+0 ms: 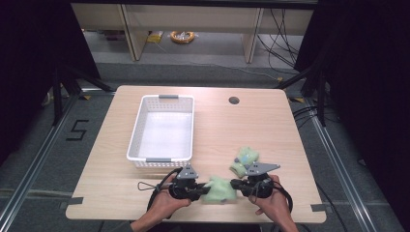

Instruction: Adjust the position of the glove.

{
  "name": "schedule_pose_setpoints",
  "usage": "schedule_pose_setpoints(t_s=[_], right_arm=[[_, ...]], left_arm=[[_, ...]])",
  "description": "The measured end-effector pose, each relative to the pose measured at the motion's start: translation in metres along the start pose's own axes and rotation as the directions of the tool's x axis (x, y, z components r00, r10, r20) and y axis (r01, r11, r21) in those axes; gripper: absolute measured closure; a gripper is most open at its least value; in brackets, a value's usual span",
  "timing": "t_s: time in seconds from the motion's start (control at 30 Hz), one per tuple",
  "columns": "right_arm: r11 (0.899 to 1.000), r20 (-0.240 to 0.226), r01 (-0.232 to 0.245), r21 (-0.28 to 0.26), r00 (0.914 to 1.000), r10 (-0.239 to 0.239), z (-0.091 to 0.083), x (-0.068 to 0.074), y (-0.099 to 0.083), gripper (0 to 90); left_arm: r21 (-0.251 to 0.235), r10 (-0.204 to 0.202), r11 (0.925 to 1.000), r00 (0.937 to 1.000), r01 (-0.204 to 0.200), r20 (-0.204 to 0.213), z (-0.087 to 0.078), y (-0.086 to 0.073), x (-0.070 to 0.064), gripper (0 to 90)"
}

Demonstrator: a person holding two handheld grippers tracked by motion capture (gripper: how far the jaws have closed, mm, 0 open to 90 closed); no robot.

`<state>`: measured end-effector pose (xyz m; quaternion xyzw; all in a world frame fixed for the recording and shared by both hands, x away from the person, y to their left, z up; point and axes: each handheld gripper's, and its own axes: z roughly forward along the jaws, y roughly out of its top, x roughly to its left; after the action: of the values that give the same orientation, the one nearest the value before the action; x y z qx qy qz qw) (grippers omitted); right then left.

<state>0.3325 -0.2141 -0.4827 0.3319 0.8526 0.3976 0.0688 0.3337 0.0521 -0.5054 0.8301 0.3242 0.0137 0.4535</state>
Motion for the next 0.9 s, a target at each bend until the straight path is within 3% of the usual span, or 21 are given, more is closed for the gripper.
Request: schedule_pose_setpoints(t_s=[0.03, 0.13, 0.17, 0.3, 0.53, 0.6, 0.7, 0.73, 0.77, 0.8, 0.83, 0.9], right_arm=[[1.000, 0.001, -0.023, 0.008, 0.9997, 0.023, 0.001, 0.000, -0.001, 85.6], [1.000, 0.009, -0.011, 0.025, 0.9999, 0.011, 0.006, -0.002, -0.003, 85.5], [0.999, 0.011, -0.032, 0.037, 0.9994, 0.031, 0.007, 0.000, -0.004, 85.3], [0.999, 0.024, 0.000, 0.054, 0.9997, -0.001, 0.012, -0.003, -0.006, 84.7], [0.998, 0.028, -0.001, 0.068, 0.9996, -0.001, 0.016, -0.003, -0.007, 82.8], [0.998, 0.026, -0.003, 0.068, 0.9997, 0.002, 0.016, -0.004, -0.007, 81.7], [0.998, 0.030, -0.002, 0.063, 0.9995, 0.000, 0.017, -0.003, -0.008, 77.1], [0.998, 0.036, -0.005, 0.060, 0.9993, 0.003, 0.017, -0.003, -0.007, 71.7], [0.998, 0.036, -0.005, 0.060, 0.9993, 0.003, 0.017, -0.003, -0.007, 71.7], [0.998, 0.035, -0.003, 0.058, 0.9994, 0.001, 0.017, -0.002, -0.007, 67.8], [0.998, 0.046, -0.013, 0.055, 0.9989, 0.011, 0.016, -0.002, -0.005, 64.9], [0.999, 0.042, -0.004, 0.053, 0.9991, 0.002, 0.014, -0.002, -0.004, 63.5]], left_arm=[[-0.004, -0.001, 1.0000, 1.0000, 0.001, 0.004, 0.001, 0.000, 0.001, 80.6], [-0.001, -0.009, 1.0000, 0.9999, 0.009, 0.005, 0.003, -0.003, 0.005, 80.3], [-0.003, -0.014, 0.9999, 0.9999, 0.014, 0.007, 0.003, -0.004, 0.005, 80.2], [0.004, -0.004, 1.0000, 1.0000, 0.004, 0.000, 0.004, -0.005, 0.005, 79.0], [0.026, 0.025, 0.9994, 0.9991, -0.024, -0.033, 0.003, -0.006, 0.004, 71.0], [0.034, 0.042, 0.9986, 0.9983, -0.040, -0.041, 0.002, -0.005, 0.003, 65.7], [0.041, 0.036, 0.9986, 0.9986, -0.035, -0.038, -0.001, -0.006, 0.002, 59.6], [0.053, 0.045, 0.9976, 0.9980, -0.043, -0.043, -0.003, -0.006, 0.001, 53.2], [0.053, 0.045, 0.9976, 0.9980, -0.043, -0.043, -0.003, -0.006, 0.001, 49.0], [0.052, 0.034, 0.9982, 0.9975, -0.031, -0.061, -0.005, -0.006, -0.001, 49.0], [0.065, 0.054, 0.9966, 0.9964, -0.049, -0.066, -0.007, -0.005, 0.001, 44.1], [0.037, 0.000, 0.9993, 0.9985, 0.002, -0.054, -0.009, -0.004, -0.003, 40.1]])
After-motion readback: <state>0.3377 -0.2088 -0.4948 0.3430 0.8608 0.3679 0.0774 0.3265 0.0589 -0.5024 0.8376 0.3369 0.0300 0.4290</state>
